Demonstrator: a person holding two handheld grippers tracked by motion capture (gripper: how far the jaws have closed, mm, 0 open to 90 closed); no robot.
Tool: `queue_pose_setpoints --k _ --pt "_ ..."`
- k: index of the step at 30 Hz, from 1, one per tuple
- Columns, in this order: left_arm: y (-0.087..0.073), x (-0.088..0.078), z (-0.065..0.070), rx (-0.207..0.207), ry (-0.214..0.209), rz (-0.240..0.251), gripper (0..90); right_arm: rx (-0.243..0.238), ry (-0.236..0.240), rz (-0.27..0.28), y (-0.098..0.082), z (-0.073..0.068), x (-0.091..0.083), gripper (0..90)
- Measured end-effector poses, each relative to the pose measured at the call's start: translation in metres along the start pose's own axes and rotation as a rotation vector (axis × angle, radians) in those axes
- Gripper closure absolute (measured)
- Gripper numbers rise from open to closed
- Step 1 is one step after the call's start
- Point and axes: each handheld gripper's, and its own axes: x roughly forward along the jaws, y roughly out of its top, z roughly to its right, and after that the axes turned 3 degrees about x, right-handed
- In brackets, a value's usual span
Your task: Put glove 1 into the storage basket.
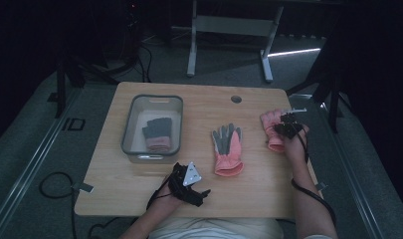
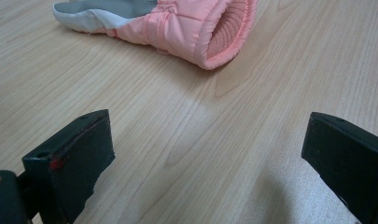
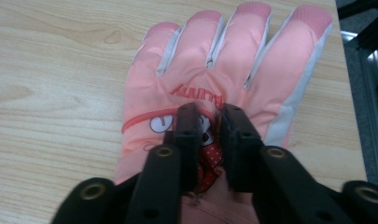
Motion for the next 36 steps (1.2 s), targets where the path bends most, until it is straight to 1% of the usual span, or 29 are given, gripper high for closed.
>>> queue_pose_setpoints --k 2,3,5,7,9,10,12,16,17,19,21,22,23,24,25,26,28,29,30,32,33,34,36 --pt "0.0 0.0 0.0 -0.001 -0.001 -0.001 1.9 0.005 -0.002 -0.01 0.002 0.0 -0.001 83.4" --pt "0.0 0.0 -0.001 -0.002 -0.002 -0.001 1.9 0.002 -0.011 -0.011 0.004 -0.001 -0.004 84.4" --pt "0.0 0.001 -0.001 -0.005 -0.002 0.002 1.9 0.023 -0.027 -0.006 0.007 -0.004 -0.011 85.3" --pt "0.0 0.001 -0.001 -0.005 -0.007 -0.002 1.9 0.009 -0.019 0.006 0.01 -0.009 -0.02 85.7" --pt "-0.001 0.0 -0.003 -0.027 -0.01 0.013 1.9 0.014 -0.016 0.013 0.012 -0.01 -0.028 85.8" --pt "-0.002 -0.001 -0.003 -0.036 -0.008 0.018 1.9 0.014 -0.007 0.021 0.012 -0.011 -0.034 85.9" --pt "-0.003 -0.001 -0.004 -0.033 -0.002 0.015 1.9 -0.006 0.003 0.045 0.012 -0.013 -0.047 85.9" --pt "-0.002 -0.001 -0.003 -0.023 -0.007 0.016 1.9 -0.034 0.05 0.071 0.009 -0.017 -0.073 86.0" --pt "-0.002 -0.001 -0.003 -0.019 -0.005 0.013 1.9 -0.049 0.048 0.085 0.007 -0.019 -0.079 86.0" --pt "-0.002 0.0 -0.002 -0.017 -0.004 0.008 1.9 -0.081 0.055 0.096 0.004 -0.023 -0.091 86.0" --pt "-0.001 0.0 -0.002 -0.011 0.002 0.006 1.9 -0.082 0.061 0.106 -0.001 -0.025 -0.102 86.0" --pt "-0.001 0.0 -0.002 -0.01 0.002 0.005 1.9 -0.087 0.06 0.12 -0.003 -0.026 -0.107 86.0" --pt "-0.001 0.0 -0.002 -0.01 0.002 0.005 1.9 -0.087 0.06 0.12 -0.003 -0.026 -0.107 86.0" --pt "-0.001 0.0 -0.002 -0.01 0.002 0.005 1.9 -0.092 0.05 0.134 -0.006 -0.029 -0.112 86.1" --pt "-0.001 0.0 -0.003 -0.011 0.003 0.002 1.9 -0.116 0.05 0.156 -0.01 -0.036 -0.121 86.2" --pt "-0.001 0.0 -0.003 -0.013 0.003 0.002 1.9 -0.129 0.057 0.156 -0.013 -0.041 -0.125 86.2" --pt "-0.001 0.0 -0.003 -0.02 0.005 0.011 1.9 -0.144 0.064 0.157 -0.017 -0.048 -0.13 86.1" --pt "-0.001 -0.001 -0.004 -0.02 0.005 0.009 1.9 -0.136 0.077 0.157 -0.019 -0.05 -0.131 86.1" --pt "-0.001 -0.001 -0.003 -0.019 0.005 0.005 1.9 -0.138 0.077 0.156 -0.02 -0.052 -0.132 86.1" --pt "-0.001 -0.001 -0.003 -0.015 0.005 0.005 1.9 -0.141 0.083 0.151 -0.024 -0.057 -0.131 86.1" --pt "-0.001 -0.001 -0.003 -0.015 0.005 0.005 1.9 -0.141 0.083 0.151 -0.024 -0.057 -0.131 86.1" --pt "-0.001 -0.001 -0.003 -0.013 0.001 0.002 1.9 -0.15 0.085 0.134 -0.028 -0.062 -0.127 86.1" --pt "-0.001 0.0 -0.003 -0.016 -0.001 -0.002 1.9 -0.159 0.087 0.124 -0.031 -0.067 -0.124 86.0"
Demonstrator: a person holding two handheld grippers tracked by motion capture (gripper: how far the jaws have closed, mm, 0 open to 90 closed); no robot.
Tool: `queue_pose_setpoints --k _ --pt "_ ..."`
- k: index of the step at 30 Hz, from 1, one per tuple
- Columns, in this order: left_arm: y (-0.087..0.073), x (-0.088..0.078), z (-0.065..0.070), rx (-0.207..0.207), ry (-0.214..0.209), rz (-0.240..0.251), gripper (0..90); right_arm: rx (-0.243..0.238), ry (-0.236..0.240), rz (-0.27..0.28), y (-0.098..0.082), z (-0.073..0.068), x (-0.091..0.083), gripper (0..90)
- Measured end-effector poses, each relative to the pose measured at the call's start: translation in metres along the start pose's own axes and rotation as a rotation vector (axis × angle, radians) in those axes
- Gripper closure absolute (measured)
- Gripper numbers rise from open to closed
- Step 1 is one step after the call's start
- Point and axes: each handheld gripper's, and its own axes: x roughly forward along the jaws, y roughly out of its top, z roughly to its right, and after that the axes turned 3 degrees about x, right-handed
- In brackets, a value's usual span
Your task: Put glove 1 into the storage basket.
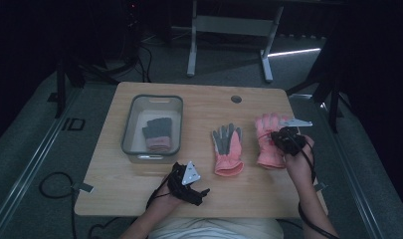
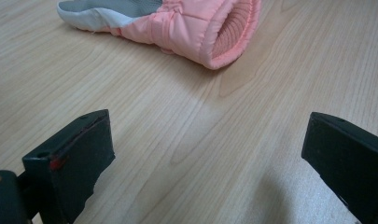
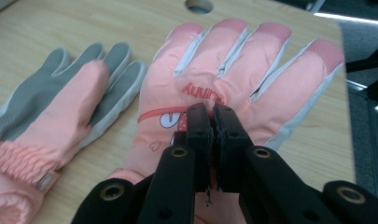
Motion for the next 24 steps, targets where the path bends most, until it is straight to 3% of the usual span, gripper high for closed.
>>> queue_pose_setpoints --k 5,17,20,22,24 --pt "0.0 0.0 0.0 -0.002 -0.001 0.003 1.9 -0.01 0.009 -0.045 -0.01 -0.008 0.011 86.0" --pt "0.0 0.0 0.0 -0.001 -0.004 0.006 1.9 0.003 0.033 -0.112 -0.029 -0.002 0.043 85.0" --pt "0.0 0.0 0.0 0.002 -0.004 0.004 1.9 -0.012 0.039 -0.12 -0.031 -0.002 0.049 83.7" --pt "0.0 0.0 0.0 0.001 -0.003 0.005 1.9 -0.048 0.037 -0.131 -0.032 -0.004 0.052 81.4" --pt "0.0 0.001 0.0 -0.001 -0.003 0.002 1.9 -0.047 0.04 -0.131 -0.031 -0.003 0.049 77.0"
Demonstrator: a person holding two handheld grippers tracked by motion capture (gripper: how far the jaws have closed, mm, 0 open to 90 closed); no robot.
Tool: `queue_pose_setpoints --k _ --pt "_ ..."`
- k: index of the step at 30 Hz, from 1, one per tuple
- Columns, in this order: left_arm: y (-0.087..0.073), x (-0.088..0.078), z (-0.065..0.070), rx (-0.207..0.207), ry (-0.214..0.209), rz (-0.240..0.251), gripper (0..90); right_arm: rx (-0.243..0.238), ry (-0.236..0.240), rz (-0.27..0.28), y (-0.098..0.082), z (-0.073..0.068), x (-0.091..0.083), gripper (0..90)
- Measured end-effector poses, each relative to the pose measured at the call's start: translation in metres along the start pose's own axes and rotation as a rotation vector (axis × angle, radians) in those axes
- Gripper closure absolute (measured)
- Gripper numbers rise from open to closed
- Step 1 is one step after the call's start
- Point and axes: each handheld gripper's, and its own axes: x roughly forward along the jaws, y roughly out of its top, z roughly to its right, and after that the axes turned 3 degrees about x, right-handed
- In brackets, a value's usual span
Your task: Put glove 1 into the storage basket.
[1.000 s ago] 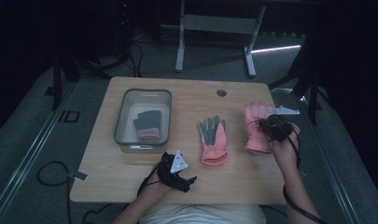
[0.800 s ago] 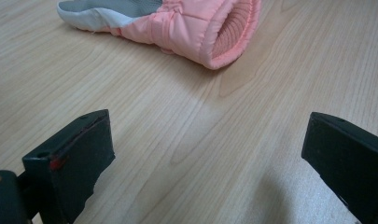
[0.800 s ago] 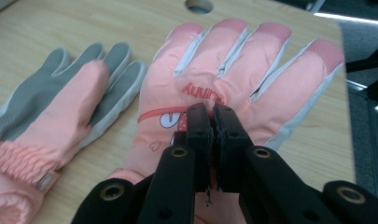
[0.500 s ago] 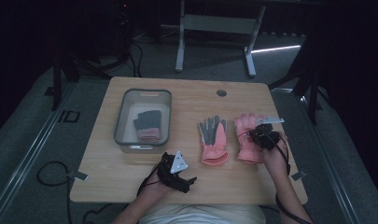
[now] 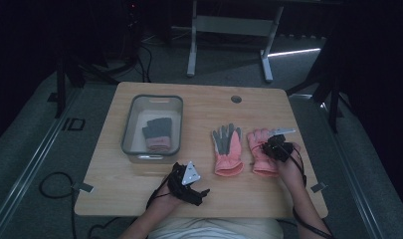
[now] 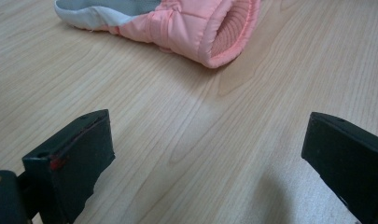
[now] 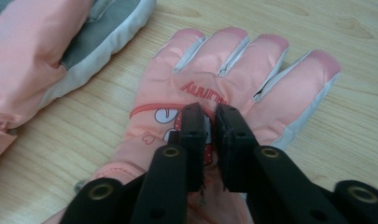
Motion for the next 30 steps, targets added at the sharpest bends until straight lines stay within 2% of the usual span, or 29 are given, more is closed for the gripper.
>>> queue_pose_setpoints --k 3,7,11,18,21,24,30 --pt "0.0 0.0 0.0 -0.001 0.0 0.004 1.9 -0.004 0.014 0.031 0.002 0.002 -0.012 67.8" --pt "0.0 0.0 0.0 -0.001 -0.004 0.001 1.9 -0.035 0.016 0.031 0.001 0.001 -0.019 61.1" --pt "0.0 0.0 0.0 0.001 -0.004 -0.003 1.9 -0.053 -0.003 0.006 -0.003 0.0 -0.015 58.4" --pt "0.0 0.0 0.0 0.002 -0.007 -0.004 1.9 -0.038 -0.009 -0.029 -0.011 0.001 -0.001 58.1" --pt "0.0 0.0 0.001 0.006 -0.007 -0.005 1.9 -0.029 -0.011 -0.027 -0.012 0.001 0.002 64.1" --pt "0.0 0.001 0.002 0.008 -0.009 -0.008 1.9 -0.02 -0.009 -0.026 -0.013 -0.001 0.004 75.9" --pt "0.0 0.001 0.001 0.005 -0.006 -0.008 1.9 -0.006 -0.019 -0.035 -0.011 -0.003 0.003 82.0"
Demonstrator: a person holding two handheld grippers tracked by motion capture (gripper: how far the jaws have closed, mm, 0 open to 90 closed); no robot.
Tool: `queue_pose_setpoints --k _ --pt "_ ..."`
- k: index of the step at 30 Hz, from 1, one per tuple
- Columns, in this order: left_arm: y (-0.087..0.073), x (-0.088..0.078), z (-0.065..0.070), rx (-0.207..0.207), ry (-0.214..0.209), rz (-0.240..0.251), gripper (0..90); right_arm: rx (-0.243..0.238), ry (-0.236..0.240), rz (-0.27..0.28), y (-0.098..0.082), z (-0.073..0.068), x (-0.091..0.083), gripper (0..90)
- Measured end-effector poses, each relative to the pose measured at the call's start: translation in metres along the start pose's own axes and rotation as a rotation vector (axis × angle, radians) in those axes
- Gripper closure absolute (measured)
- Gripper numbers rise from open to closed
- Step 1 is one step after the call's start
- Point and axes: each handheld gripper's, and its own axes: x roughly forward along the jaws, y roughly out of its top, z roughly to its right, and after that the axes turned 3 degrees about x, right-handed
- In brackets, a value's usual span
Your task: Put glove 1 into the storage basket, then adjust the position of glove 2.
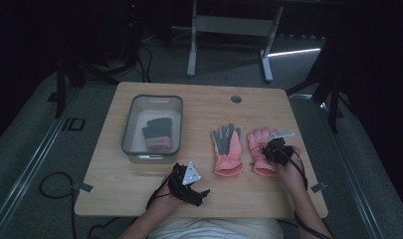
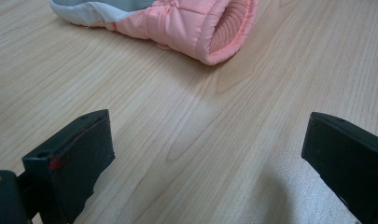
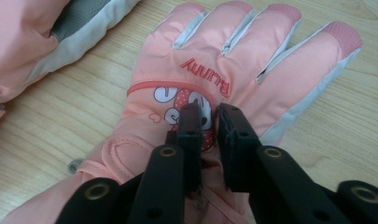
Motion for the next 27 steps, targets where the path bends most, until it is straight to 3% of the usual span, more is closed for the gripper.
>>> queue_pose_setpoints --k 4,13,19,21,27 --pt "0.0 0.0 0.0 -0.001 -0.001 -0.001 1.9 0.043 0.024 0.014 0.004 0.004 -0.006 86.4" --pt "0.0 0.0 0.0 0.001 -0.001 0.002 1.9 0.094 0.022 0.083 0.019 0.009 -0.036 87.5" --pt "0.001 0.0 0.0 0.001 0.003 -0.002 1.9 0.075 0.007 0.15 0.042 -0.003 -0.065 87.5" --pt "0.0 0.0 0.0 0.004 0.002 -0.004 1.9 0.089 0.018 0.162 0.05 -0.007 -0.072 87.5" --pt "0.001 0.0 0.0 0.002 0.0 0.0 1.9 0.067 0.036 0.212 0.071 -0.029 -0.094 87.5"
